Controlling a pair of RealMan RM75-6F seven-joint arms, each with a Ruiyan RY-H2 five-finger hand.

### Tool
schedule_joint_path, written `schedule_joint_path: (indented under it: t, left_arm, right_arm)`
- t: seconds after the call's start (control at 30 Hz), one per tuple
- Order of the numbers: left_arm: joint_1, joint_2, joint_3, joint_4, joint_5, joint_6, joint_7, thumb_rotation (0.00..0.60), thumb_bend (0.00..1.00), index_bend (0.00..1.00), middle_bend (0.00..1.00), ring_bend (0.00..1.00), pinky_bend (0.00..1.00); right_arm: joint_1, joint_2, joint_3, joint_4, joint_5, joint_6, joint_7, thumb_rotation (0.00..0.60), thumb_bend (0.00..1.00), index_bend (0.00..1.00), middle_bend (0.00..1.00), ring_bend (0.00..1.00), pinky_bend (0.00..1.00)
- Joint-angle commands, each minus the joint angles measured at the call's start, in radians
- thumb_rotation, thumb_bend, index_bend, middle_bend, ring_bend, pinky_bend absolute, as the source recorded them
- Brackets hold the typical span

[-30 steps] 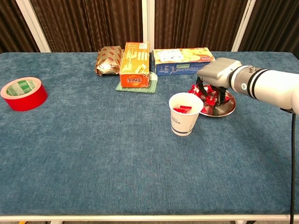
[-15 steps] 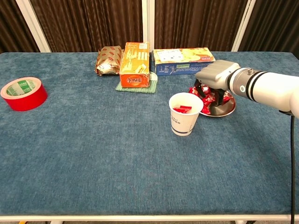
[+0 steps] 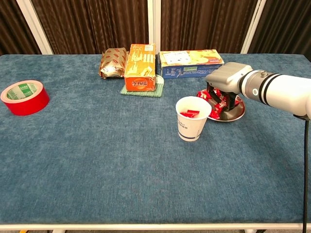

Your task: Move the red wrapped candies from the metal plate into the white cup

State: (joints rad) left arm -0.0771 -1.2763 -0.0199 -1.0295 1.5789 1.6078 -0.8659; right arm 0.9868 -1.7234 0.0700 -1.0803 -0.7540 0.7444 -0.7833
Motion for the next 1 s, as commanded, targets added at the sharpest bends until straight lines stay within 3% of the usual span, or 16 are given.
schedule_joint_path:
  t: [0.03, 0.27, 0.5, 0.7, 1.0]
  left_arm:
    - [0.000, 0.001, 0.000, -0.002, 0.000, 0.002, 0.000, 0.592, 0.13, 0.13, 0.08, 0.03, 0.11]
    - [-0.001, 0.007, -0.003, -0.013, 0.003, 0.009, 0.004, 0.585, 0.13, 0.13, 0.08, 0.03, 0.11]
    - [0.001, 0.015, -0.004, -0.030, 0.004, 0.017, 0.014, 0.585, 0.12, 0.13, 0.08, 0.03, 0.11]
    - [0.004, 0.022, -0.005, -0.045, 0.002, 0.021, 0.025, 0.583, 0.13, 0.13, 0.08, 0.03, 0.11]
    - [0.009, 0.028, -0.005, -0.060, 0.001, 0.025, 0.035, 0.584, 0.12, 0.13, 0.08, 0.03, 0.11]
  right_arm:
    - [-0.002, 0.016, 0.007, -0.025, -0.007, 0.017, 0.004, 0.600, 0.18, 0.66, 1.00, 1.00, 1.00]
    - [-0.015, 0.113, 0.028, -0.174, -0.050, 0.100, 0.011, 0.600, 0.19, 0.66, 1.00, 1.00, 1.00]
    - [-0.036, 0.247, 0.046, -0.425, -0.151, 0.216, 0.015, 0.600, 0.19, 0.66, 1.00, 1.00, 1.00]
    - [-0.057, 0.310, 0.022, -0.588, -0.255, 0.272, 0.003, 0.600, 0.19, 0.66, 1.00, 1.00, 1.00]
    - [-0.061, 0.277, -0.018, -0.616, -0.282, 0.242, -0.009, 0.600, 0.19, 0.66, 1.00, 1.00, 1.00]
